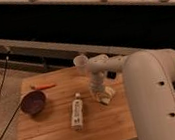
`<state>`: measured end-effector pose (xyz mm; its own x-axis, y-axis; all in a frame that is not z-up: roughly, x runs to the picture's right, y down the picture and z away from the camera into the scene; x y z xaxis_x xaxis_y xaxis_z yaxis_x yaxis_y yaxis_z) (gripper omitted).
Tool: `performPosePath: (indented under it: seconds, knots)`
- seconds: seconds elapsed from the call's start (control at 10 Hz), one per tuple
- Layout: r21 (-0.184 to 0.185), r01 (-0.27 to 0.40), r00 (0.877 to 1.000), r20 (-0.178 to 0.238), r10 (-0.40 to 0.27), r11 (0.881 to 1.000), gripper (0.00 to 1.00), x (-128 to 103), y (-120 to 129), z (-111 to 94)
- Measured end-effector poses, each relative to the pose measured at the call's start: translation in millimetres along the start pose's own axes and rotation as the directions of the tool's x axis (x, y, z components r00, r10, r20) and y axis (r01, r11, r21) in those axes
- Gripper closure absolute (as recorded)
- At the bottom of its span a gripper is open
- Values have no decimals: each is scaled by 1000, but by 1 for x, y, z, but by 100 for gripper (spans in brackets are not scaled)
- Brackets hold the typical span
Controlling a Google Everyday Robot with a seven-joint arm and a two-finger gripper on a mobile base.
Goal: Wipe the white sponge on the table
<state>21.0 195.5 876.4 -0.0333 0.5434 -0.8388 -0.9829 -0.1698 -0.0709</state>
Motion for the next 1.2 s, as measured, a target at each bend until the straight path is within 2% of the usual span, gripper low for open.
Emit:
performPosePath:
  seconds: [0.4,0.7,1.2]
  knots:
    - [-18,-7,999,-45,7,1000,100,45,15,13]
    - [-13,-9,997,-79,8,1000,100,72,19,17]
    - [-22,-65,988,-139,61,998,100,122,17,27]
